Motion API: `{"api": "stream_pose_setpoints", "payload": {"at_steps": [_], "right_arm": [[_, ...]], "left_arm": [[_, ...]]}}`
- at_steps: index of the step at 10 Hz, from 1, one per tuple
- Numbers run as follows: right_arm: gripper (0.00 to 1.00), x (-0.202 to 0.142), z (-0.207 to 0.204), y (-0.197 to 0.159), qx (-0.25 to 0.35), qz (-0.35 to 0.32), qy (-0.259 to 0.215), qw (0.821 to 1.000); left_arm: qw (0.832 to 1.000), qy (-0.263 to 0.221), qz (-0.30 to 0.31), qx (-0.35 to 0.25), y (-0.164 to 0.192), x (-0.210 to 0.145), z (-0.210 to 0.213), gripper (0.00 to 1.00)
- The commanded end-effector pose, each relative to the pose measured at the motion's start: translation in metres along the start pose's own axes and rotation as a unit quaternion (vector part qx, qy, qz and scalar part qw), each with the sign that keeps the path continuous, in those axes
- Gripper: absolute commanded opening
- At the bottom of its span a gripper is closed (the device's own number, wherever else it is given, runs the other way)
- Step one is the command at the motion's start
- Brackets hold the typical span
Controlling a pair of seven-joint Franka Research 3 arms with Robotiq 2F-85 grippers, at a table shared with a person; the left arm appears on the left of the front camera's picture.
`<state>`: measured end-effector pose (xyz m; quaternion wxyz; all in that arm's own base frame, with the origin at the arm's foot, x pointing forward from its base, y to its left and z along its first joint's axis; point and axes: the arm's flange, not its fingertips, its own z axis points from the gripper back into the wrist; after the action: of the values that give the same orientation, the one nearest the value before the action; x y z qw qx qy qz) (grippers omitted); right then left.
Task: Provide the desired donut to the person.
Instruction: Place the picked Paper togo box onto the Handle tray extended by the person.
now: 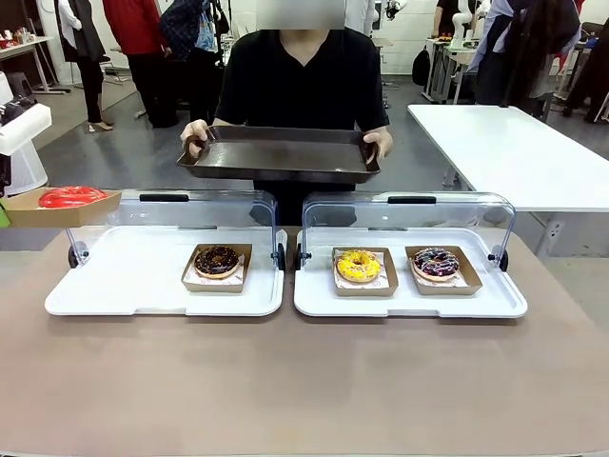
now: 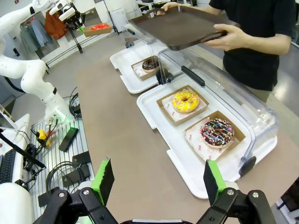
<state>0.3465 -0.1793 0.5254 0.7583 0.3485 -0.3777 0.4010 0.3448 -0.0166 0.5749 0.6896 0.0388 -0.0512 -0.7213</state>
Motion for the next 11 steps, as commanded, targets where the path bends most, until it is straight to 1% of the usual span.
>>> {"api": "stream_pose_setpoints", "payload": {"at_steps": [1, 5, 6, 7, 8, 9, 10, 11], "right_arm": [[1.0, 0.001, 0.001, -0.001, 0.003, 0.004, -0.012, 1.0], [1.0, 0.001, 0.001, -0.001, 0.003, 0.004, -0.012, 1.0], [1.0, 0.001, 0.001, -0.001, 0.003, 0.004, -0.012, 1.0], [1.0, 0.001, 0.001, -0.001, 0.003, 0.004, -0.012, 1.0], [1.0, 0.001, 0.001, -0.001, 0.003, 0.004, -0.012, 1.0], [1.0, 0.001, 0.001, -0.001, 0.003, 0.004, -0.012, 1.0], [1.0, 0.001, 0.001, -0.001, 0.003, 0.004, -0.012, 1.0], [1.0, 0.001, 0.001, -0.001, 0.003, 0.004, -0.012, 1.0]], "left_arm": [[1.0, 0.004, 0.001, 0.002, -0.001, 0.001, 0.003, 0.0], [1.0, 0.004, 0.001, 0.002, -0.001, 0.001, 0.003, 0.0], [1.0, 0.0, 0.0, 0.0, 0.0, 0.0, 0.0, 0.02], [1.0, 0.009, -0.01, 0.016, 0.005, 0.001, 0.029, 0.02], [0.999, 0.022, -0.028, 0.041, 0.015, 0.006, 0.066, 0.02], [0.997, 0.017, -0.035, 0.064, 0.003, 0.019, 0.084, 0.02], [0.995, 0.023, -0.045, 0.084, -0.002, 0.036, 0.097, 0.02], [0.994, 0.016, -0.057, 0.09, 0.005, 0.06, 0.109, 0.02]]}}
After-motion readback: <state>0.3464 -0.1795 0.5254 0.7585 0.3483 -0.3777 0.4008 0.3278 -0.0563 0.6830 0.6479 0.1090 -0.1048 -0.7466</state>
